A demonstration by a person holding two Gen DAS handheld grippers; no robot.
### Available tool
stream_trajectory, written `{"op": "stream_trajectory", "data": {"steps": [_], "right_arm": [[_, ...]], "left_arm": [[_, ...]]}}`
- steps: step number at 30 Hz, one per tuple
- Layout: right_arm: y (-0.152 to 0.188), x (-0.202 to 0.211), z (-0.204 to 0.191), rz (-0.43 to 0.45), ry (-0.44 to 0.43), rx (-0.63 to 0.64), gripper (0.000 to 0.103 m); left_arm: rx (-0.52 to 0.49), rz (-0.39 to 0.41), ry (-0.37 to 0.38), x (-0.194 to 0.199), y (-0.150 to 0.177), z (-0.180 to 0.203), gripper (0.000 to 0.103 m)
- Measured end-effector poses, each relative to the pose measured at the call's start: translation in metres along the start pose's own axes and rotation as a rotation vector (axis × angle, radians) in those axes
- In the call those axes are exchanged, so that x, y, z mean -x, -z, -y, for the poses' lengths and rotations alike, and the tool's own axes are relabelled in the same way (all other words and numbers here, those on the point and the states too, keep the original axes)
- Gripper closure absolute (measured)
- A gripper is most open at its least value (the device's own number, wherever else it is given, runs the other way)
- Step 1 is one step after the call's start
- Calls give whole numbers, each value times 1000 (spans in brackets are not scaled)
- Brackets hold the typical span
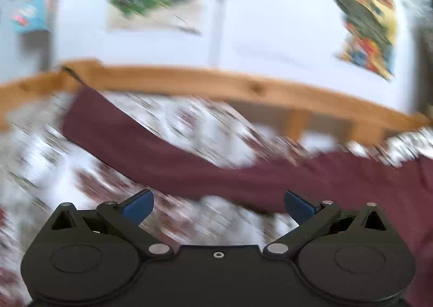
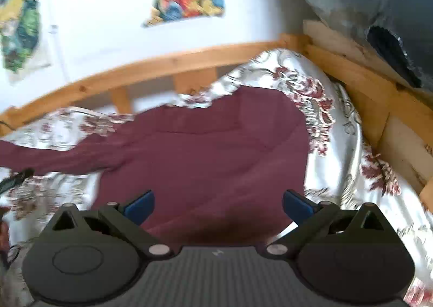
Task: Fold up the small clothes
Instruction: 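Grasp the other sleeve cuff with the left gripper and lift it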
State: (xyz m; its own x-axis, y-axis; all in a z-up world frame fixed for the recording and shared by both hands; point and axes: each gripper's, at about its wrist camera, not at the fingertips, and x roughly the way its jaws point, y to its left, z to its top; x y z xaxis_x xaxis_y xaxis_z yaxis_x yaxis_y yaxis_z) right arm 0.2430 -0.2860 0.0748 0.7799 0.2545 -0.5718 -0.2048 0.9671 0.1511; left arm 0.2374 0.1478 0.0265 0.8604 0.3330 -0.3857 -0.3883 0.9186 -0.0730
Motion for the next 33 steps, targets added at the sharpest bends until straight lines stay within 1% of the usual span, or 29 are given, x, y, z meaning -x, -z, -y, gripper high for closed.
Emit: {"op": "stream_trajectory", "data": {"steps": [3, 5, 7, 9, 10, 11, 14, 15, 18, 20, 21, 22, 23, 24, 25, 26, 27, 29, 30, 33], "right_arm": [[25, 26, -20, 11, -25, 21, 0], [40, 39, -32, 16, -39, 36, 0], [52, 49, -44, 1, -59, 59, 0], [59, 58, -53, -8, -80, 84, 0], [61, 63, -56, -4, -92, 101, 0], [63, 68, -61, 7, -101, 114, 0], [67, 77, -67, 40, -118, 130, 0], [68, 77, -66, 48, -124, 129, 0], [68, 70, -64, 58, -148, 89, 0], [70, 65, -59, 63, -178, 53, 0], [70, 63, -57, 67, -191, 42, 0], [71, 61, -56, 66, -202, 35, 0], [73, 59, -54, 67, -212, 33, 0], [74, 57, -53, 69, -220, 33, 0], [75, 56, -51, 71, -226, 35, 0], [77, 54, -50, 71, -230, 37, 0], [79, 53, -50, 69, -233, 38, 0], [81, 51, -46, 62, -238, 38, 0], [82, 49, -44, 60, -238, 35, 0], [84, 46, -38, 58, -233, 13, 0]], "left_arm": [[12, 94, -22, 11, -33, -34, 1], [-1, 148, -54, 13, -52, -57, 1], [-39, 165, -77, 9, -69, -80, 1], [-76, 151, -72, -1, -84, -102, 1], [-93, 134, -62, -6, -91, -111, 1], [-109, 100, -49, -13, -96, -119, 1], [-145, -67, 10, -44, -110, -139, 1], [-136, -102, 18, -50, -111, -145, 1], [-55, -165, 15, -68, -114, -161, 2], [50, -211, 7, -80, -112, -173, 7], [90, -232, 5, -85, -110, -179, 14], [122, -249, -1, -87, -107, -182, 27], [153, -262, -9, -90, -107, -184, 33], [175, -265, -7, -91, -107, -186, 47], [184, -264, 4, -89, -108, -185, 64], [189, -262, 20, -88, -108, -183, 75], [180, -257, 24, -85, -110, -179, 91], [143, -236, -9, -78, -114, -168, 95], [127, -224, -19, -74, -118, -162, 96], [106, -199, -11, -57, -133, -141, 97]]}}
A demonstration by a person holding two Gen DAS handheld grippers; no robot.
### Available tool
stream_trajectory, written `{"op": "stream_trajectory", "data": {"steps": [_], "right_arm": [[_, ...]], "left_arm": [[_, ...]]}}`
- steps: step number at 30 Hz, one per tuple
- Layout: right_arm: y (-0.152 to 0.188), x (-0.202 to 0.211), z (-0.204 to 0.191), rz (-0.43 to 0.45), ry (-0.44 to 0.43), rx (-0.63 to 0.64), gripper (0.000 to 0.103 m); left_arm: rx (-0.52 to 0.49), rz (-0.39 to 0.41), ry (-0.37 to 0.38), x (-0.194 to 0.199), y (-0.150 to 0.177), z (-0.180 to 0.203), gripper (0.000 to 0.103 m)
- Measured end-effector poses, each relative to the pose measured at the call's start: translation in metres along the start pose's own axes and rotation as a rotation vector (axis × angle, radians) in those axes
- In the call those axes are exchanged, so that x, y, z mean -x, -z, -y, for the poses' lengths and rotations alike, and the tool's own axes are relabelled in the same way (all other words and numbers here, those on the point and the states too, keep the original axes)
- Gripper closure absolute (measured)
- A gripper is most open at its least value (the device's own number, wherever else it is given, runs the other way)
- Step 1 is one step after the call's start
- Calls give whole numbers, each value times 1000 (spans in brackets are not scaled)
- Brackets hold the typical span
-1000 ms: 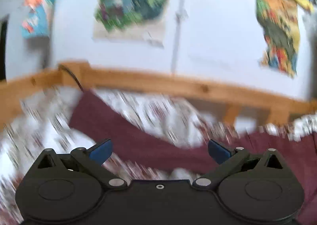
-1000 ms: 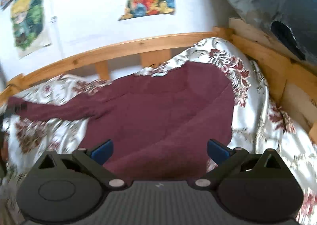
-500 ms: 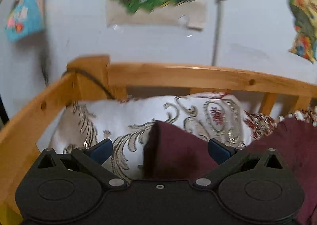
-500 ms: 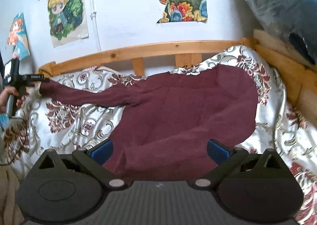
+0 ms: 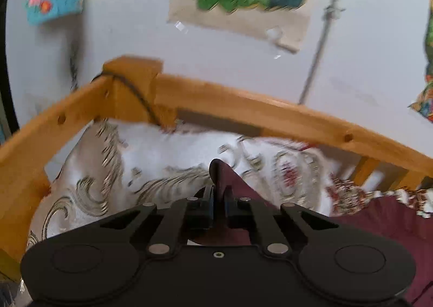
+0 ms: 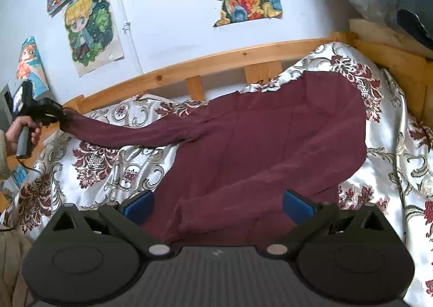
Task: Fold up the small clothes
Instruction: 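Grasp the other sleeve cuff with the left gripper and lift it, then fold the held sleeve across the shirt back and open the left gripper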
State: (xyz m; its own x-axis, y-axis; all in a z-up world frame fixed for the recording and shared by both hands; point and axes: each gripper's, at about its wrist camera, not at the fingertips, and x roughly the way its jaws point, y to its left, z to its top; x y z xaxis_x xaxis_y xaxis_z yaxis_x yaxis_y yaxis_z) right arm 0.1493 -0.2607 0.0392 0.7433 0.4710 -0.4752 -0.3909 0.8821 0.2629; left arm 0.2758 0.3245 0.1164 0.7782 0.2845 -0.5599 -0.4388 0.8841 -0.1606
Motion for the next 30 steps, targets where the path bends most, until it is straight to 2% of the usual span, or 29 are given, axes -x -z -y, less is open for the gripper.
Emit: {"op": "stream_trajectory", "data": {"steps": [5, 7, 10, 15, 18, 21, 24, 27, 30], "right_arm": [[2, 1, 6, 11, 4, -34, 0], [2, 2, 7, 13, 5, -37, 0], [1, 4, 8, 24, 6, -33, 0], [2, 9, 14, 37, 18, -38, 0], [10, 9, 22, 24, 32, -48, 0], [26, 7, 31, -13, 60, -68, 0], [44, 6, 42, -59, 86, -86, 0], [62, 9, 53, -88, 123, -96, 0], [77, 11, 64, -129, 151, -123, 0]], "left_arm": [[-59, 21, 88, 41, -16, 56, 97], [-74, 34, 139, 58, -18, 84, 97], [-116, 92, 240, 85, -15, 129, 97], [-221, 155, 435, 118, 16, 213, 97], [-302, 200, 540, 124, 59, 264, 97], [-338, 158, 645, 118, 112, 308, 97], [-380, 72, 718, 105, 164, 346, 97], [-417, -12, 754, 90, 210, 371, 97], [-413, -115, 776, 70, 244, 382, 96]]}}
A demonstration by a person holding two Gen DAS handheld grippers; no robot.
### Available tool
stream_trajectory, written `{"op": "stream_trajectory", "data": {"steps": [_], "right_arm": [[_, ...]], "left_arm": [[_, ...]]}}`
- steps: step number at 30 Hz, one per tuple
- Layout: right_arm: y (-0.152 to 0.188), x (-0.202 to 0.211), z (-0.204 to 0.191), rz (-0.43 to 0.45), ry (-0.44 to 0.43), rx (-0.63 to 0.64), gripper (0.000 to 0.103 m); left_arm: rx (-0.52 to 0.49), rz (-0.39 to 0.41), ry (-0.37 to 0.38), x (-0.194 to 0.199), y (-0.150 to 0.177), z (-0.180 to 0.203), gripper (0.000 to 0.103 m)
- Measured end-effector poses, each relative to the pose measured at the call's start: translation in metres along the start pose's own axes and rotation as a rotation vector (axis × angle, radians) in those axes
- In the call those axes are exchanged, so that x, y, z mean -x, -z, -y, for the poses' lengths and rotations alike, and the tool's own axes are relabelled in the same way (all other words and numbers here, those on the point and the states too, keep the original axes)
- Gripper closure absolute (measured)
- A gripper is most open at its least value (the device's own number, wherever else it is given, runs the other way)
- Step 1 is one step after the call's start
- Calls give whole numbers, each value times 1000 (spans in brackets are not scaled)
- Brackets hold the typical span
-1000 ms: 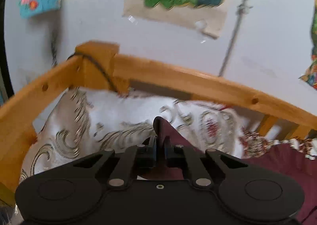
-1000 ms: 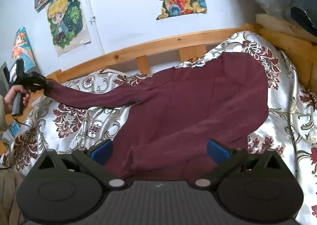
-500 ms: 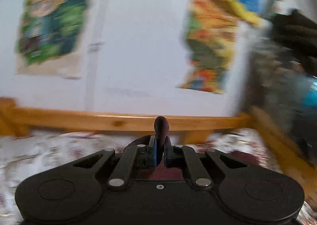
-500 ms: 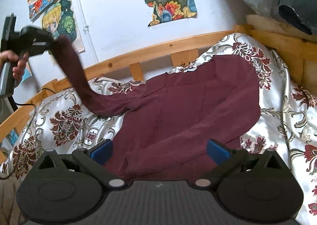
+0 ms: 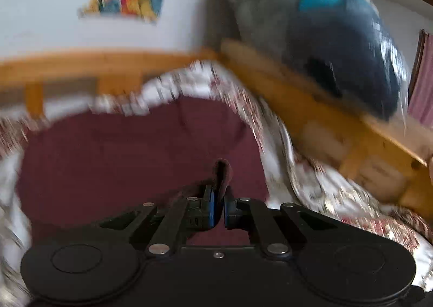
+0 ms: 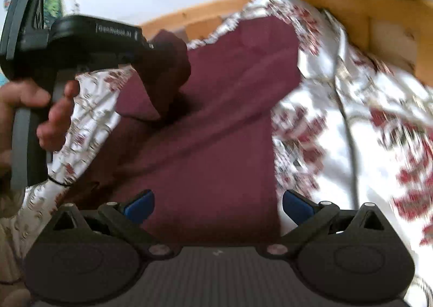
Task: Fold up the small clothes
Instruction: 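Fold the held sleeve across the shirt back and open the left gripper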
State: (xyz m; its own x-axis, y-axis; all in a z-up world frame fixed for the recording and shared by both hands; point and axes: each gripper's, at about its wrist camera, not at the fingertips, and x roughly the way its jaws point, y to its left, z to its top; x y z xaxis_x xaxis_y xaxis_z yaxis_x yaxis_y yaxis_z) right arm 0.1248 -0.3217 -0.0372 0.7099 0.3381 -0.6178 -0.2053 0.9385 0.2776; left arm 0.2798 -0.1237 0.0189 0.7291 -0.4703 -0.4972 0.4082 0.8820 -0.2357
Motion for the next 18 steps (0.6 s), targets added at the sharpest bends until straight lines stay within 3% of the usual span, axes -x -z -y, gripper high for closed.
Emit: {"op": "stream_trajectory", "data": {"steps": [3, 5, 7, 12, 16, 18], "right_arm": [[9, -3, 10, -35, 12, -34, 0], [11, -7, 12, -48, 19, -43, 0], [11, -10, 9, -55, 18, -41, 0], [6, -16, 0, -56, -14, -79, 0], [-3, -25, -11, -44, -33, -89, 0], [-9, -29, -18, -32, -32, -71, 0]], "left_arm": [[34, -53, 25, -16, 20, -1, 94], [67, -87, 52, -21, 24, -9, 83], [98, -105, 79, -15, 29, -18, 63], [150, -63, 81, 14, 27, -39, 39], [175, -48, 41, 42, 24, -59, 30], [165, -44, -24, 54, 25, -73, 22]]}}
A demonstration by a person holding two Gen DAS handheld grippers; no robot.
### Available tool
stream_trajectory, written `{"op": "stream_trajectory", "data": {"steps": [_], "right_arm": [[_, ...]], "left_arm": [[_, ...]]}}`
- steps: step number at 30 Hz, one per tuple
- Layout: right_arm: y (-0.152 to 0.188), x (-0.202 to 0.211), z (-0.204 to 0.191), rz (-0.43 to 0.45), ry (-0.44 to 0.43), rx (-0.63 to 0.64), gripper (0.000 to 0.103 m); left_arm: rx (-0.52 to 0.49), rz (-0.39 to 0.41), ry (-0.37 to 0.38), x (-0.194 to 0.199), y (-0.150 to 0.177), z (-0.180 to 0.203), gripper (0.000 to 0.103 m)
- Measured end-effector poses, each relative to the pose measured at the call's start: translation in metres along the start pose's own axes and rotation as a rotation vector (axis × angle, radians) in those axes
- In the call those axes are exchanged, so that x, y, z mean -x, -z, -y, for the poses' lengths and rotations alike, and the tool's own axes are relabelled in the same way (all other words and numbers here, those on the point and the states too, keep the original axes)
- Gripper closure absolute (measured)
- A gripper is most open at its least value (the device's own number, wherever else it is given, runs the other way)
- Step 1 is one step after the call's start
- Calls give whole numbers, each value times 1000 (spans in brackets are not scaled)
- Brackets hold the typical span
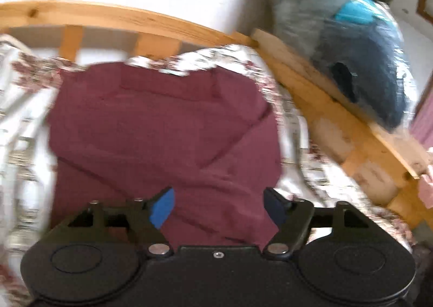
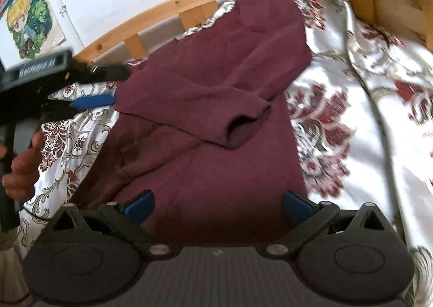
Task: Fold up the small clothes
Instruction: 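Fold the held sleeve across the shirt back and open the left gripper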
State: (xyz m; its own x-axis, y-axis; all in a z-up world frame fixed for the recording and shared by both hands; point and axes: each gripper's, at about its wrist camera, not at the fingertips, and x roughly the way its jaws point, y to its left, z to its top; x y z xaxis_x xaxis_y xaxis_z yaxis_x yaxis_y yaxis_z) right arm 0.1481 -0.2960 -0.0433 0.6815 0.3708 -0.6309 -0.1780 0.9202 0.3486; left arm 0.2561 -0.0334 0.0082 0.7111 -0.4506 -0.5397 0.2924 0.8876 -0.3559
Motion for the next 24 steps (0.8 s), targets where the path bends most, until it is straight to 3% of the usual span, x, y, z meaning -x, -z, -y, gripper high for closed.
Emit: {"op": "stream_trajectory", "data": {"steps": [5, 8, 11, 14, 16, 21, 24], "right_arm": [[-15, -6, -10, 53, 31, 72, 0], [-22, -14, -15, 87, 56, 143, 0], [-28, -28, -17, 107, 77, 201, 0], [-33, -42, -18, 128, 122, 255, 0], [-36, -50, -19, 153, 176, 285, 0], [-40, -69, -12, 149, 301, 285, 0], [-36, -76, -6, 113, 309, 282, 0]], "left_arm": [[-37, 31, -269, -5, -13, -52, 20], [6, 52, -352, -22, -34, -95, 24], [72, 46, -376, -42, -55, -132, 33], [109, 15, -372, -63, -70, -155, 50], [119, -23, -365, -77, -75, -164, 69], [28, -48, -421, -93, -72, -162, 71], [7, -48, -422, -98, -70, -162, 71]]}}
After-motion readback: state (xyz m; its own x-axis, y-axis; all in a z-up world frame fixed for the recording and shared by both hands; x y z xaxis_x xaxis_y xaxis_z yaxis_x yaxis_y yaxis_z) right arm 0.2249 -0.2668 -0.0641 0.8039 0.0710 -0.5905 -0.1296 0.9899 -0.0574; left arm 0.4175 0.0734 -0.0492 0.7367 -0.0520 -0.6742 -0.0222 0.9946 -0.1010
